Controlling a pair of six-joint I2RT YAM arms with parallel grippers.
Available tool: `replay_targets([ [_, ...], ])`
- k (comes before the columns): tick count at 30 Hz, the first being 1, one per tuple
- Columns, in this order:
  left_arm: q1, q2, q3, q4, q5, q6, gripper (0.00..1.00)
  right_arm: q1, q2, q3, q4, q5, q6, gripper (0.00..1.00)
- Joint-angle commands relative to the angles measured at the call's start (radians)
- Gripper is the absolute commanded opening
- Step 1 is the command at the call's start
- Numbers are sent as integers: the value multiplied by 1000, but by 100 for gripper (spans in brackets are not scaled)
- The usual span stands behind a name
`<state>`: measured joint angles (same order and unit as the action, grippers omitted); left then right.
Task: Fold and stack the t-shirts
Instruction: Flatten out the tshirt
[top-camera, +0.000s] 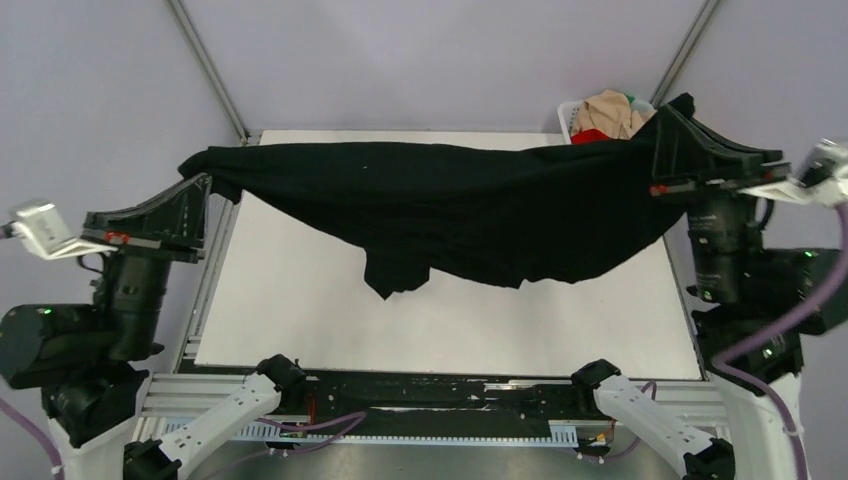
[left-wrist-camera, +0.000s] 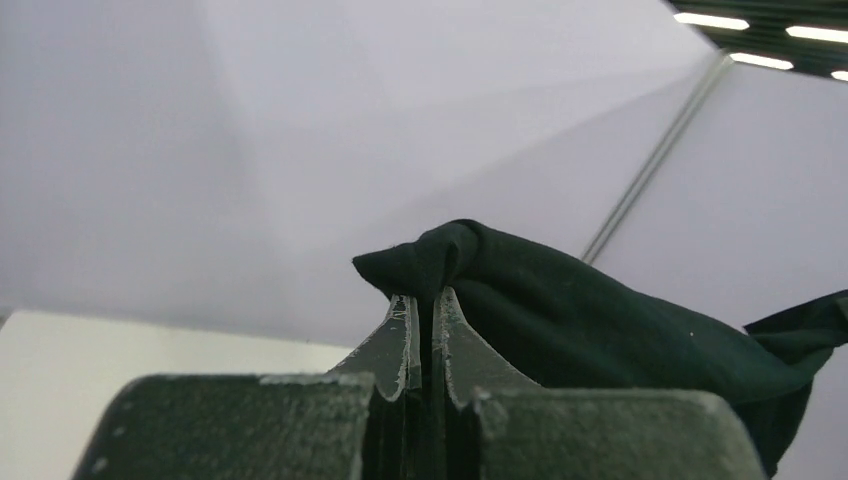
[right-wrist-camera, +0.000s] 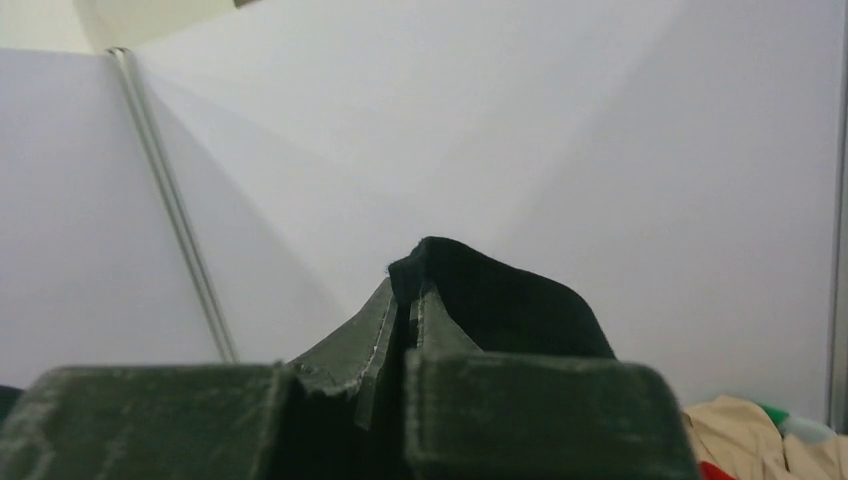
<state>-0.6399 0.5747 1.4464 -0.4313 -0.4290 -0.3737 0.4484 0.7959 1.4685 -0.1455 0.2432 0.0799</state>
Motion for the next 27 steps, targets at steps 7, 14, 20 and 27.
replay_targets([
  [7, 3, 64, 213, 16, 124, 78, 0, -5, -58, 145, -121, -95, 9, 0],
  [14, 3, 126, -15, -28, -294, 33, 0, -5, 106, 29, -117, 138, -44, 0],
  [20, 12, 288, -295, -438, -726, -419, 11, -75, 435, -177, -55, 240, -9, 0],
  [27, 214, 579, -346, -515, -505, -512, 99, -130, 869, -82, -76, 213, 153, 86],
])
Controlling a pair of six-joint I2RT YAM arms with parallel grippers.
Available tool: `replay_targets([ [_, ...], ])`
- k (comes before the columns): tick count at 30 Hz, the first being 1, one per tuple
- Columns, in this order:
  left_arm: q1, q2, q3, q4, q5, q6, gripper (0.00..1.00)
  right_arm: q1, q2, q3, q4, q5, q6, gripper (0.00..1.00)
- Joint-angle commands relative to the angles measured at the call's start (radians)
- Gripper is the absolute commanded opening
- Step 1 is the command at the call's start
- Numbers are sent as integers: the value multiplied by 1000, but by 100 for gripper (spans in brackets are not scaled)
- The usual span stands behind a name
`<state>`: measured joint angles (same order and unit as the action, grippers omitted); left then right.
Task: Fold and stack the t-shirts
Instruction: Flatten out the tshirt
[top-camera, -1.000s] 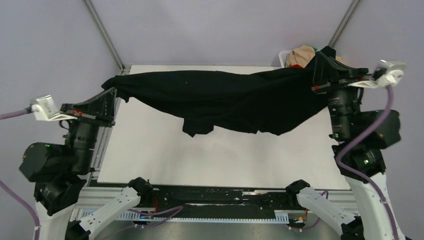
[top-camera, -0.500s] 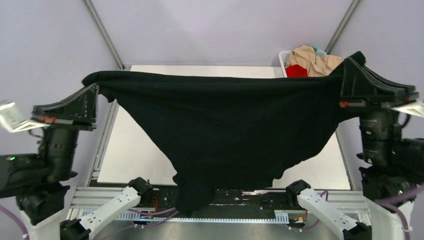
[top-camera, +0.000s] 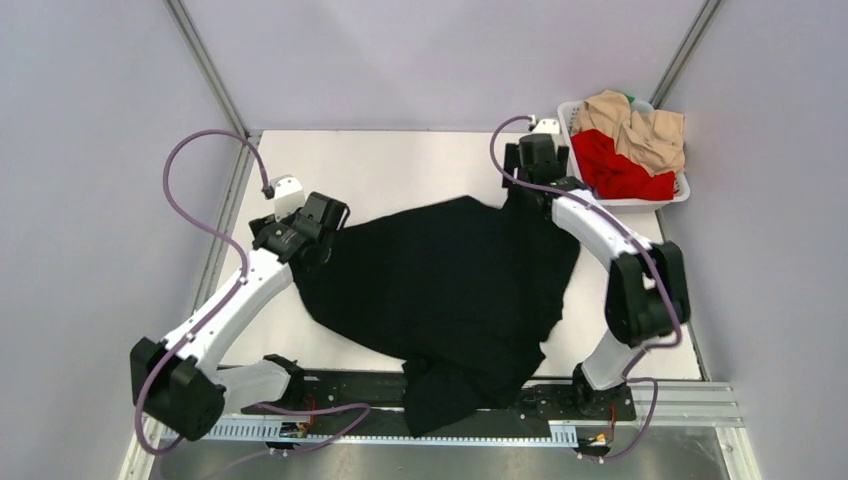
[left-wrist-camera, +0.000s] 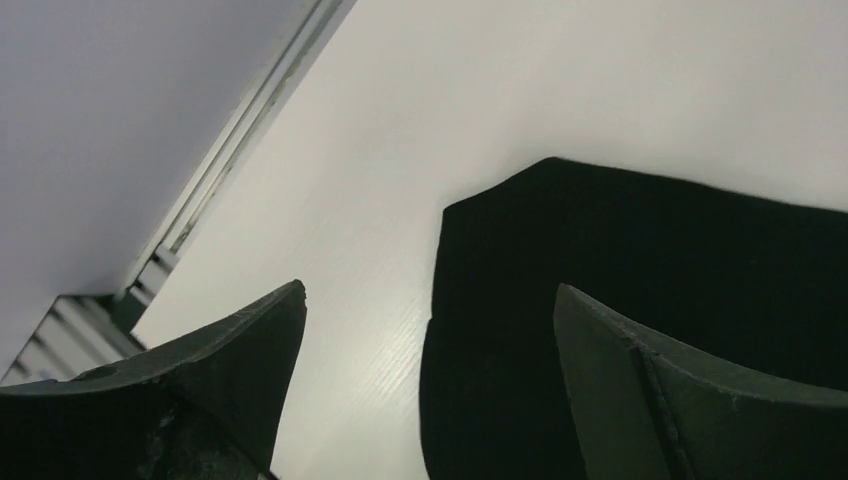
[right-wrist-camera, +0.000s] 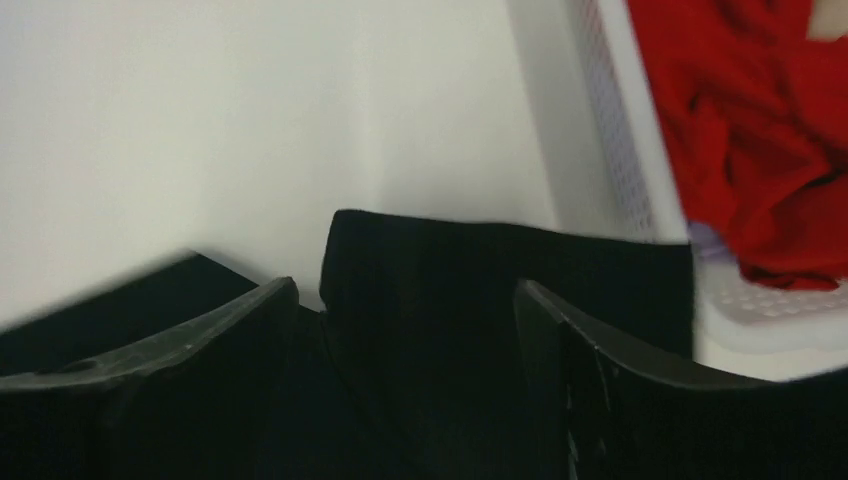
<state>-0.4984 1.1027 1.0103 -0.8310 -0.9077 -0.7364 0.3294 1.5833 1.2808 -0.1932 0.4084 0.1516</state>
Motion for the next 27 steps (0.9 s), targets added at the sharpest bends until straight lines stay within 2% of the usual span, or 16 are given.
replay_targets([
  [1, 78, 85, 111, -135, -32, -158, 100, -11, 104, 136, -62, 59, 90, 98],
  [3, 79, 102, 145, -127, -16, -127, 100, -9, 99, 151, -78, 52, 92, 100],
  [9, 80, 80, 71, 175, 239, 73, 100, -8, -106, -22, -92, -92, 191, 100],
  [11, 80, 82, 38, 253, 371, 95, 100, -7, -195, -118, -128, -188, 272, 100],
  [13, 80, 91, 0, 342, 609, 116, 100, -1, -287, -232, -150, -309, 346, 100],
  [17, 80, 140, -99, 468, 867, 104, 100, 38, -453, -461, -150, -525, 483, 100],
  [22, 79, 231, -178, 508, 920, 65, 100, 103, -530, -642, -153, -647, 555, 100],
  [27, 79, 284, -226, 554, 921, 39, 100, 105, -441, -732, -149, -562, 591, 100],
])
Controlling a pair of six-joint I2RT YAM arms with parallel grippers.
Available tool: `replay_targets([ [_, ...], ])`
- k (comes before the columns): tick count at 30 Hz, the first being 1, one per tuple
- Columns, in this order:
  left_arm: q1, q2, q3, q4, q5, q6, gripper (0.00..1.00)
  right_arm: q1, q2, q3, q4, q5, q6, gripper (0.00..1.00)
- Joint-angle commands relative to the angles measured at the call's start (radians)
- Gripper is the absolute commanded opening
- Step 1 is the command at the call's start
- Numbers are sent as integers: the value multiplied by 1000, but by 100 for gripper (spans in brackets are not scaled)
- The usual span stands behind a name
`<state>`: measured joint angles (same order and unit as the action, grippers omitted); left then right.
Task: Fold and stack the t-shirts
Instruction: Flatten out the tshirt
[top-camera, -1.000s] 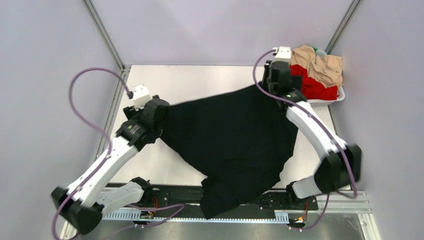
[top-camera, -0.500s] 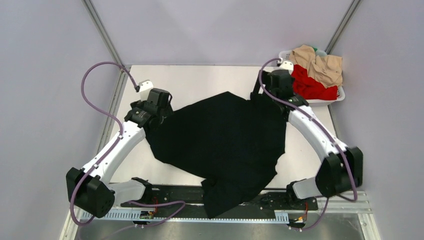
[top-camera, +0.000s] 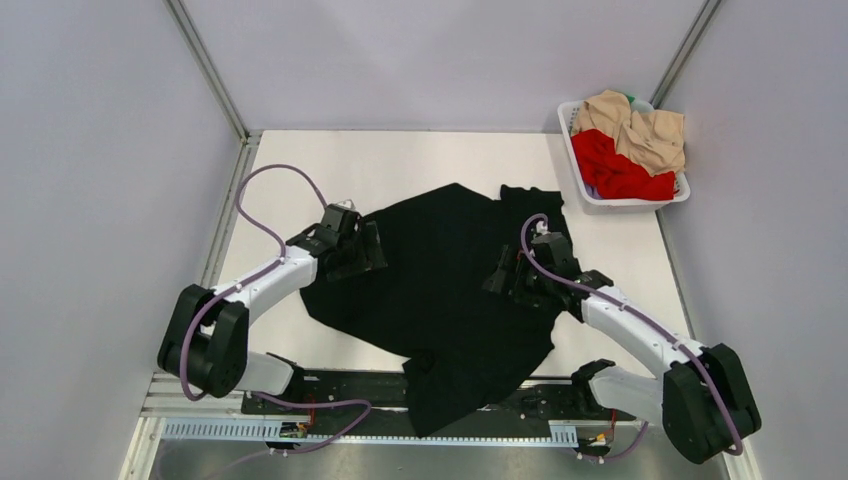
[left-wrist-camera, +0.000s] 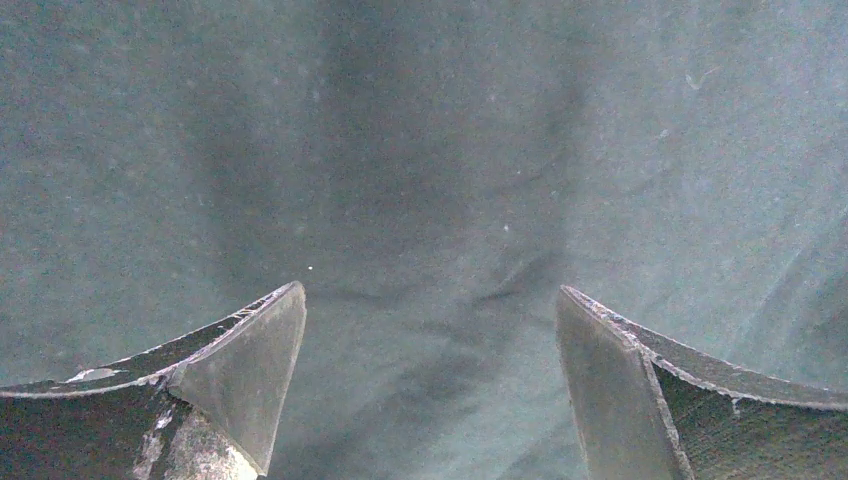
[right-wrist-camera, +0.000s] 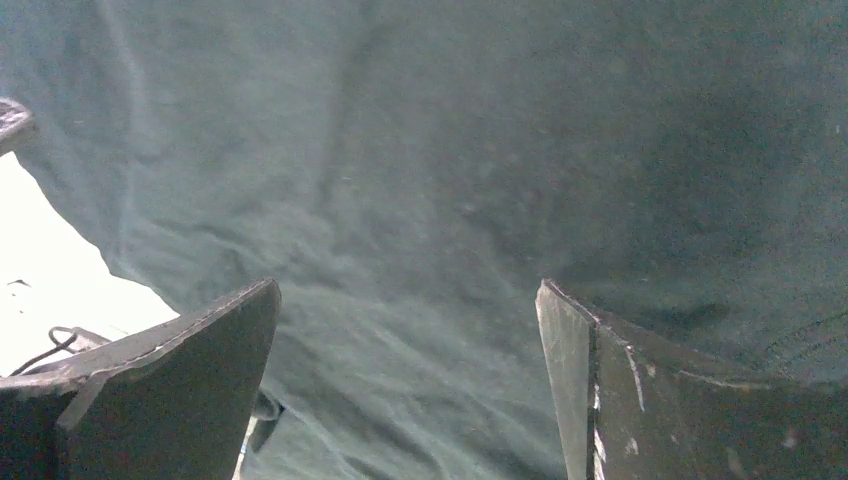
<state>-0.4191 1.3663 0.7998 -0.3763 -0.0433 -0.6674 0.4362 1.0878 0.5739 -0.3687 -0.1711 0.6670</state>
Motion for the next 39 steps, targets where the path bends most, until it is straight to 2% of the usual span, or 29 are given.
replay_targets([
  [1, -1, 37, -18, 115, 58, -32, 100, -2, 84, -24, 28, 48, 80, 100],
  [7, 0, 151, 6, 156, 49, -50, 100, -26, 304, 41, 47, 241, 92, 100],
  [13, 0, 303, 80, 199, 81, -45, 100, -112, 553, 200, 82, 272, 27, 100],
  [17, -2, 409, 196, 200, 132, -41, 100, -204, 701, 357, 98, 345, -36, 100],
  [21, -12, 469, 311, 167, 157, -28, 100, -266, 761, 519, 78, 331, -45, 100],
  [24, -36, 443, 371, 26, 95, 1, 100, -246, 666, 513, 83, 347, -45, 100],
  [26, -54, 376, 366, -54, 6, 3, 100, -228, 578, 466, 91, 364, -44, 100],
  [29, -59, 234, 239, -92, -97, -24, 100, -210, 414, 347, 100, 409, -20, 100],
  [31, -60, 65, 132, -102, -156, -70, 99, -206, 303, 256, 103, 428, 14, 100],
  [33, -59, -37, 50, -121, -218, -104, 98, -204, 188, 167, 105, 420, 36, 100],
  [35, -55, -102, -4, -148, -279, -129, 97, -201, 86, 83, 105, 378, 46, 100],
  [39, -13, -132, -51, -178, -316, -174, 96, -194, -81, -39, 87, 247, 63, 100],
])
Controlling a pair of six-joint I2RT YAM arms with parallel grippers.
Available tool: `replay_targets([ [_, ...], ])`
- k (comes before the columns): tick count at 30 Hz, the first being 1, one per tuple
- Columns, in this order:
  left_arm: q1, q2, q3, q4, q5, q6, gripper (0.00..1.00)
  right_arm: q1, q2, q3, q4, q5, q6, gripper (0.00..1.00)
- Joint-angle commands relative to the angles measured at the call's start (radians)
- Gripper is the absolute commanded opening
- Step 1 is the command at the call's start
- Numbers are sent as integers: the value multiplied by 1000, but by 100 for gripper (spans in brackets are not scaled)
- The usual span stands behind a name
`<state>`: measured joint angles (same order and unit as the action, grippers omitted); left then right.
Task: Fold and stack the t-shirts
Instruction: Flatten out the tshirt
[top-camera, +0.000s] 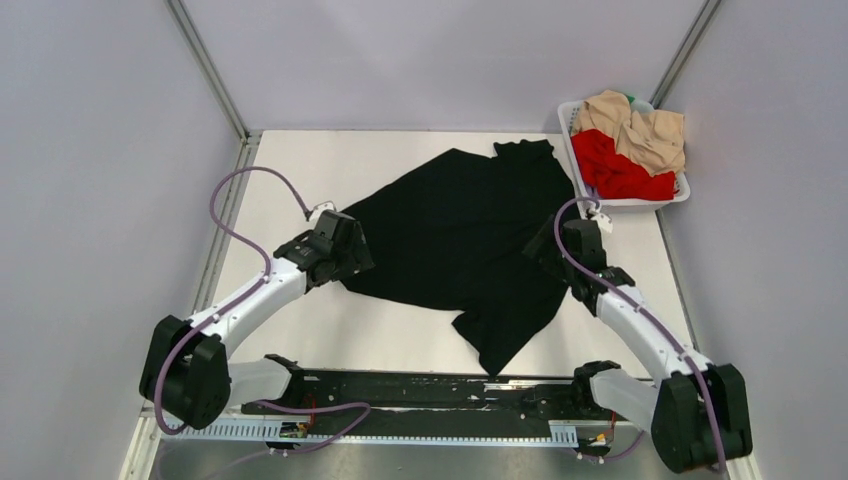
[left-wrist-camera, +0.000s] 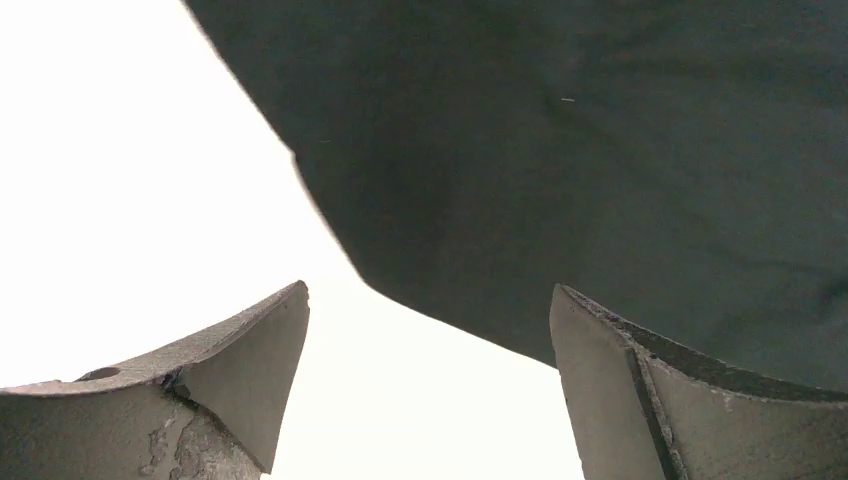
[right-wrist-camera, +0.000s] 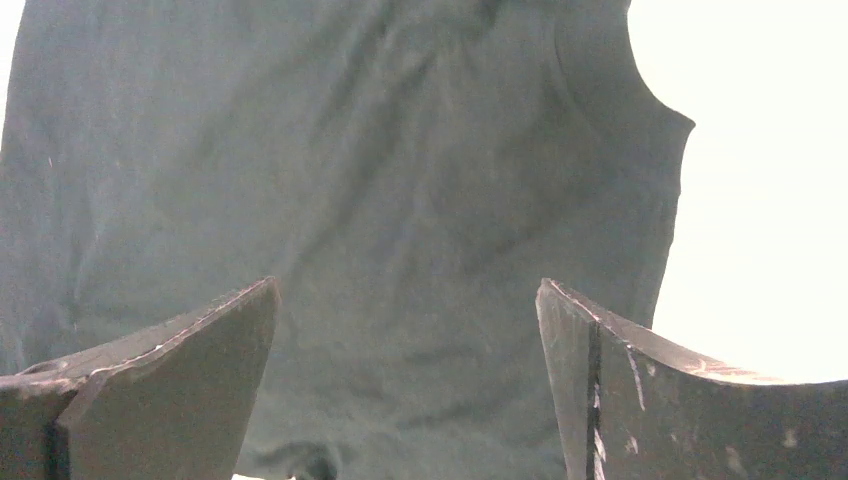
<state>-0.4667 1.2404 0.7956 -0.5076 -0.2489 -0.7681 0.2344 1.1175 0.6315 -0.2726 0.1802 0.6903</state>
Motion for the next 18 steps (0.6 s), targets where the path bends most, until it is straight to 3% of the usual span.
replay_targets([
  [1, 43, -4, -55, -32, -110, -75, 96, 8, -146, -122, -15, -140, 49, 100],
  [4, 85, 31, -54, -14, -123, -77, 89, 8, -254, -185, -46, -223, 65, 100],
  [9, 138, 96, -46, 17, -161, -80, 78, 9, -356, -223, -151, -214, 69, 100],
  [18, 188, 267, 2, 124, -105, -60, 69, 9, -351, -215, -195, -190, 57, 100],
])
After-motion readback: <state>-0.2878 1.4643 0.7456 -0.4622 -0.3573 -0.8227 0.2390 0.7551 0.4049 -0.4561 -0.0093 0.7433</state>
